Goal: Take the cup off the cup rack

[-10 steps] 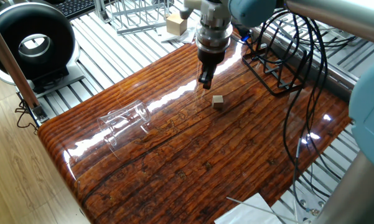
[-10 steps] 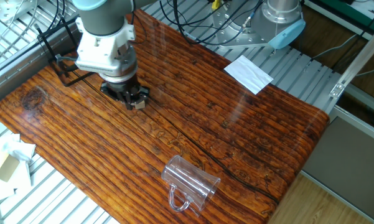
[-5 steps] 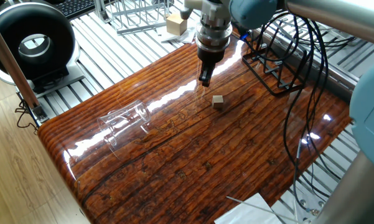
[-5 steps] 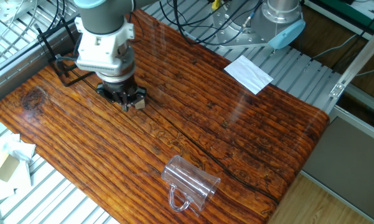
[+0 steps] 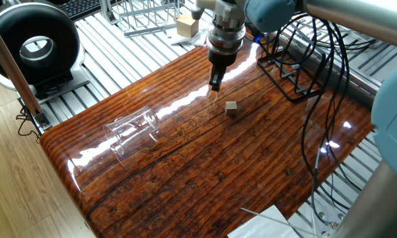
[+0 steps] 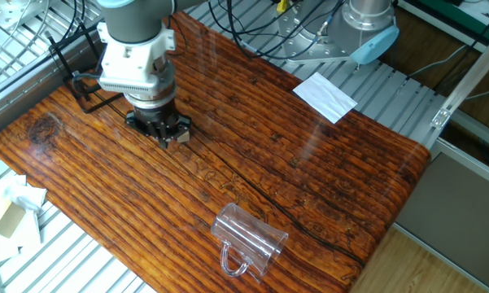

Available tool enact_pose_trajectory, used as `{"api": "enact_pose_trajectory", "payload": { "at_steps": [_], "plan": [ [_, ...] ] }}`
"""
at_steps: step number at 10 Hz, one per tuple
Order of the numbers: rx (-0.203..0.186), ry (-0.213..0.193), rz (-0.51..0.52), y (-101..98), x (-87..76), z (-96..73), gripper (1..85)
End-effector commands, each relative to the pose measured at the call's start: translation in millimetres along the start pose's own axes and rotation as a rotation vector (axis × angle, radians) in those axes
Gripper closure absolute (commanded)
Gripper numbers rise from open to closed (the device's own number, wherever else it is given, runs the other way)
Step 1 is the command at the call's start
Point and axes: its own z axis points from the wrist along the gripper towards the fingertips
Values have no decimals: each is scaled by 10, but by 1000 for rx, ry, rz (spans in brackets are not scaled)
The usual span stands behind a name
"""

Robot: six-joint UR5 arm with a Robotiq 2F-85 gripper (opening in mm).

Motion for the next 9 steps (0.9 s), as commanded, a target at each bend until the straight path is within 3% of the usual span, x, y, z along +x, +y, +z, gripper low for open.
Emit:
{"api": "enact_pose_trajectory", "payload": {
  "at_steps": [1,2,3,4,6,7,8,9],
  "plan": [
    [-142,7,138,573,9,-165,843],
    [-157,-6,177,824,-6,-221,843],
    [-72,-18,177,851,3,-171,843],
    [-48,-25,172,837,-20,-143,843],
    [-70,-40,197,977,-56,-130,843],
    [-54,-61,213,1083,-78,-95,843],
    [-15,-73,217,1051,-92,-64,843],
    [-16,-114,232,1058,-192,-69,843]
  ]
}}
